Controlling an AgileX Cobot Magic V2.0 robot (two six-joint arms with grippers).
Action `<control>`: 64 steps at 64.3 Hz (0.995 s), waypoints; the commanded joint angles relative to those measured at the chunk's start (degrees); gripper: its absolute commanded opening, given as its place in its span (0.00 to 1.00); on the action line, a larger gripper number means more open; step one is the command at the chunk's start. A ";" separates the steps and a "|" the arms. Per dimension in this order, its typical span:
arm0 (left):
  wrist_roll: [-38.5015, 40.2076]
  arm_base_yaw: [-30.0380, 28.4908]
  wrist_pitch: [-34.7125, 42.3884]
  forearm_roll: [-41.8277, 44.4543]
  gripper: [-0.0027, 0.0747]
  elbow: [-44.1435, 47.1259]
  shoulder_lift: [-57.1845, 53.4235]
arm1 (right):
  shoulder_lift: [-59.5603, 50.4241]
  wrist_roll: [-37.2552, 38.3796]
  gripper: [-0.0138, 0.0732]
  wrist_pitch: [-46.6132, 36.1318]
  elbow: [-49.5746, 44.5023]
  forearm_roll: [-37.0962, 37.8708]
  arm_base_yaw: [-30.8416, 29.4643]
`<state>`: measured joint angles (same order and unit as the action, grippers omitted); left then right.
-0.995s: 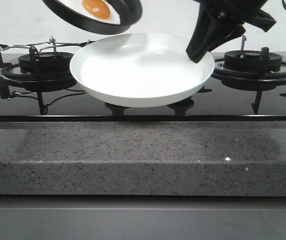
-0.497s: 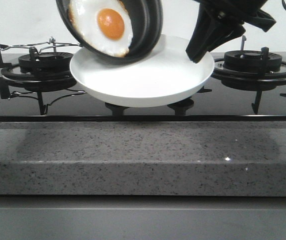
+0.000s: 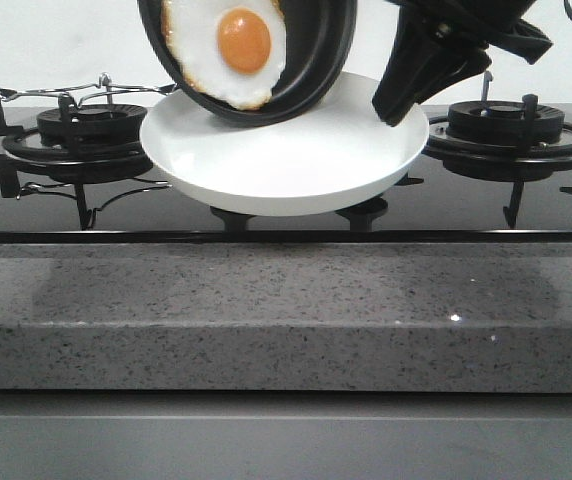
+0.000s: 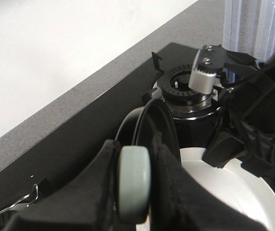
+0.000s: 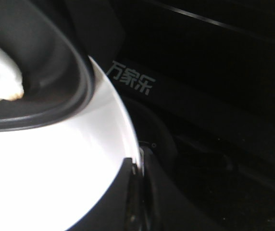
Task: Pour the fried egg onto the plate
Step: 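Lift and tilt the black pan with the left gripper over the plate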
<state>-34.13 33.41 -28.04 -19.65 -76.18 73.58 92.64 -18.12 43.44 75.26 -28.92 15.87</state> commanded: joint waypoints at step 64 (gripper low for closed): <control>2.43 6.90 9.47 13.81 0.01 -1.87 -2.37 | -2.64 -0.36 0.08 -1.76 1.41 -1.87 0.00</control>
<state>-33.25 39.95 -24.92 -5.73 -76.18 73.35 92.64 -18.31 43.77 75.22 -28.64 15.87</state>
